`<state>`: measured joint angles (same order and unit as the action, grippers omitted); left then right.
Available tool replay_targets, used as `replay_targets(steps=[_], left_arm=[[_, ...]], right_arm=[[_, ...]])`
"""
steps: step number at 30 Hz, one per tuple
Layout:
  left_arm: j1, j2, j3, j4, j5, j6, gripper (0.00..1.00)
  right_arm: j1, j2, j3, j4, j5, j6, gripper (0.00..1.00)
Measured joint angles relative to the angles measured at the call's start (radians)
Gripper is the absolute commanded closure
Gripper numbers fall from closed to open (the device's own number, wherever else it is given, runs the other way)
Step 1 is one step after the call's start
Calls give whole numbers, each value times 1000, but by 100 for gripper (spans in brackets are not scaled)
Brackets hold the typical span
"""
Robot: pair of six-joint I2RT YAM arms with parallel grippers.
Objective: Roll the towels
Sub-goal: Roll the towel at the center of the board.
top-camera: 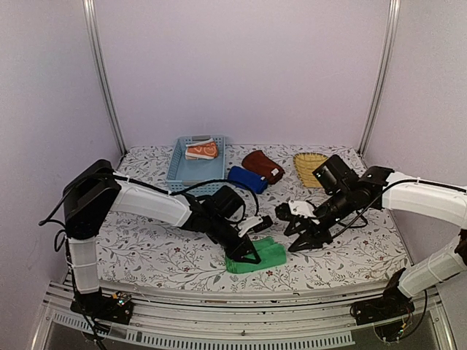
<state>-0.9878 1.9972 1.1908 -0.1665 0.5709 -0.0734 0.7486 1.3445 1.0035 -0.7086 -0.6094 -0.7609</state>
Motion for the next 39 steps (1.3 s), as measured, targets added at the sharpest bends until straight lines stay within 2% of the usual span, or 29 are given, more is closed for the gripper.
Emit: replay_targets(steps=[9, 19, 22, 24, 26, 30, 36, 39], left_arm=[[40, 33, 10, 14, 122, -64, 80], [64, 54, 16, 19, 174, -85, 80], [71, 59, 17, 19, 183, -89, 79], [75, 61, 17, 19, 188, -90, 73], [79, 63, 17, 19, 194, -92, 63], [88, 60, 13, 14, 198, -85, 49], [96, -69, -127, 47, 105, -87, 43], [100, -157, -229, 86, 44, -121, 36]], right_arm=[[194, 91, -88, 184, 217, -3, 40], [266, 256, -100, 364, 372, -22, 39], [275, 290, -100, 402, 399, -23, 42], [277, 307, -99, 425, 413, -25, 48], [277, 323, -98, 445, 425, -32, 56], [275, 359, -82, 472, 442, -48, 64], [272, 417, -20, 449, 356, -43, 70], [264, 449, 24, 418, 288, -39, 72]])
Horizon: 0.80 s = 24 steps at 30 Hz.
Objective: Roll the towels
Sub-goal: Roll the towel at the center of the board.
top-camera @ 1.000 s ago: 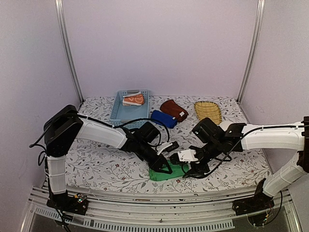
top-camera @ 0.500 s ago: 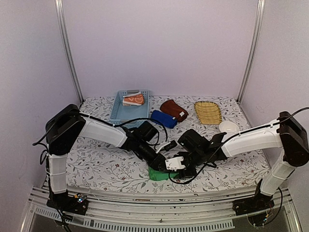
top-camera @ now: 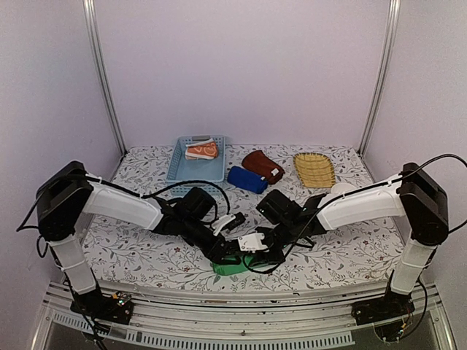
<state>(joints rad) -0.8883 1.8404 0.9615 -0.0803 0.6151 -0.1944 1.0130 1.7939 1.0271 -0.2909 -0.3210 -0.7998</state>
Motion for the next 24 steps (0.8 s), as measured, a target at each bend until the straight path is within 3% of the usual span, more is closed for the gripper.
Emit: replay_targets(steps=[8, 12, 18, 24], left_arm=[[5, -316, -343, 227, -171, -185, 36], [-35, -497, -468, 284, -343, -218, 31], [-157, -594, -510, 320, -529, -222, 34], [-409, -563, -460, 267, -776, -142, 40]], right_arm=[[-55, 83, 124, -149, -169, 19, 73], [-74, 139, 198, -239, -253, 27, 73], [-117, 237, 316, -377, -373, 33, 73], [-150, 324, 422, -501, -462, 37, 73]])
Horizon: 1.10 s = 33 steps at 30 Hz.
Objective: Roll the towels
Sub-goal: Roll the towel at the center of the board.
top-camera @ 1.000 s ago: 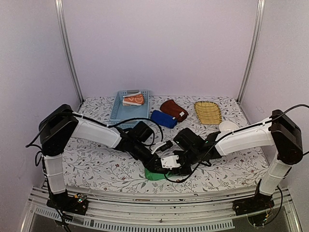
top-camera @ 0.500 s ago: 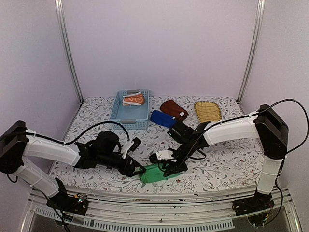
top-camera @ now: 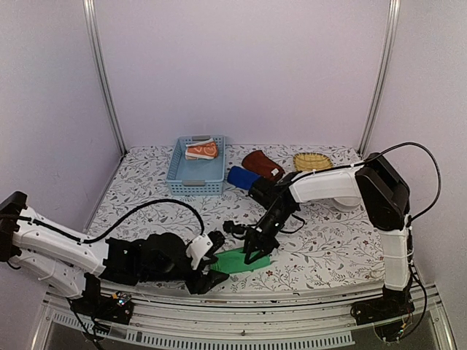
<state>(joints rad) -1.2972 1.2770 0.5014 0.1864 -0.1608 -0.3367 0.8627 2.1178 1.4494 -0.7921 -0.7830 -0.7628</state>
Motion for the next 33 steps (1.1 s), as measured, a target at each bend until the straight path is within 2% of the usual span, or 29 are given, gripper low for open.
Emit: replay_targets(steps=[6, 11, 16, 22, 33], left_arm=[[-119, 124, 70, -23, -150, 105, 37], [-179, 295, 214, -65, -261, 242, 36], [-189, 424, 328, -109, -379, 375, 33], [-188, 519, 366, -159, -475, 495, 33], [-172, 599, 444, -209, -559, 539, 40]], right_arm=[[-34, 92, 109, -127, -87, 0, 74], [-54, 146, 160, -191, -149, 0, 74], [-69, 180, 182, -228, -200, 1, 75], [-74, 199, 183, -258, -244, 4, 75], [-93, 217, 194, -296, -278, -8, 73]])
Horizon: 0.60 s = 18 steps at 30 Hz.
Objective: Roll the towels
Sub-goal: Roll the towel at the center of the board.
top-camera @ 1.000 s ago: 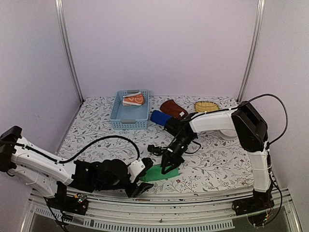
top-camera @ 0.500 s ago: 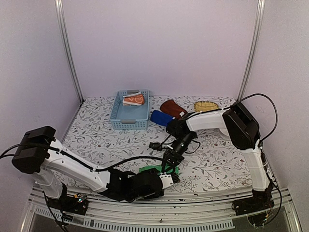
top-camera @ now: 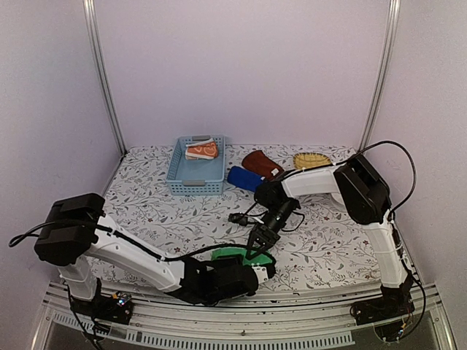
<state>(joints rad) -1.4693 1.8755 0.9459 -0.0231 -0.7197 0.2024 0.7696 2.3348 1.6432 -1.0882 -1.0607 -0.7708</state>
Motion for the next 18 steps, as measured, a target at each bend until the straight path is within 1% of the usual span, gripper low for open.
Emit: replay_targets(steps=[3, 6, 10, 13, 18], left_arm=[[21, 16, 34, -28, 24, -13, 45], [63, 23, 71, -48, 84, -37, 49], [108, 34, 87, -43, 155, -52, 56], [123, 61, 111, -37, 186, -63, 61], [155, 79, 144, -37, 246, -84, 66]], right_arm=[[-12, 4, 0, -24, -11, -12, 70], [-38, 4, -10, -47, -23, -23, 55], [-83, -23, -56, -74, -37, -58, 46], [-119, -68, -82, -96, -12, -67, 43], [-191, -182, -111, -140, 40, -79, 42]])
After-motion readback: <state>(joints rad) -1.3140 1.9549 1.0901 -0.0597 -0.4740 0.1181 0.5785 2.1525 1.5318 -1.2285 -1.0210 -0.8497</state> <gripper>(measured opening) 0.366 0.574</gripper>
